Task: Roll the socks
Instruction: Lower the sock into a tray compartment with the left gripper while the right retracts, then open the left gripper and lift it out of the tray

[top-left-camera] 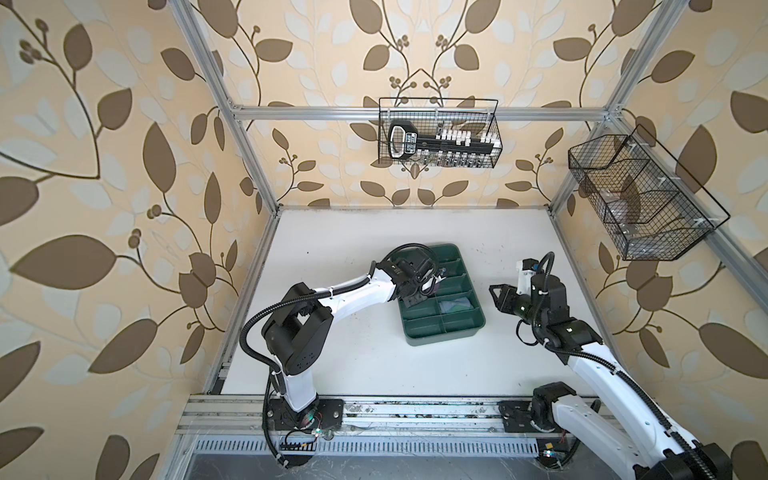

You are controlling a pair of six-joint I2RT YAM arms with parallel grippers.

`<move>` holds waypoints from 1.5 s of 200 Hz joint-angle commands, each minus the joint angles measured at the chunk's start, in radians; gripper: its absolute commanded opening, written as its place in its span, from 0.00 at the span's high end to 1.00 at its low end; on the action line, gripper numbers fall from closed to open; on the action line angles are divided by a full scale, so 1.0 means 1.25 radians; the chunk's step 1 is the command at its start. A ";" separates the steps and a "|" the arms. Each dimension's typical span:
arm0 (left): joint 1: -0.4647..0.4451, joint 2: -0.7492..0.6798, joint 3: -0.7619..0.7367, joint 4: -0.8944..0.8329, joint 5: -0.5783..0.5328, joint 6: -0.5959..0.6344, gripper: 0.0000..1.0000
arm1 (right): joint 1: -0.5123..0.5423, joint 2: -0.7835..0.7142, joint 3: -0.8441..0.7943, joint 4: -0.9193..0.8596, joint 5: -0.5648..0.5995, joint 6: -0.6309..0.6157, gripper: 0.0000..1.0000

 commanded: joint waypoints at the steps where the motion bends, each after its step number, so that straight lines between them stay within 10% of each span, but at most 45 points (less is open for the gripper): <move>1: 0.021 0.005 -0.026 -0.002 -0.019 0.025 1.00 | -0.004 0.013 -0.015 0.029 -0.016 -0.006 0.60; 136: 0.069 0.134 0.084 -0.178 0.065 0.018 1.00 | -0.005 0.052 -0.018 0.045 -0.039 -0.005 0.60; 186: 0.073 0.056 0.081 -0.160 0.051 0.008 0.27 | -0.008 0.028 0.005 0.029 -0.054 -0.032 0.50; 244: 0.073 -0.097 0.055 -0.095 0.041 -0.030 0.15 | -0.017 0.049 0.058 0.049 -0.097 -0.081 0.44; 300: 0.076 -0.538 -0.249 0.289 -0.235 -0.321 0.01 | 0.048 0.308 0.268 -0.043 -0.148 -0.230 0.48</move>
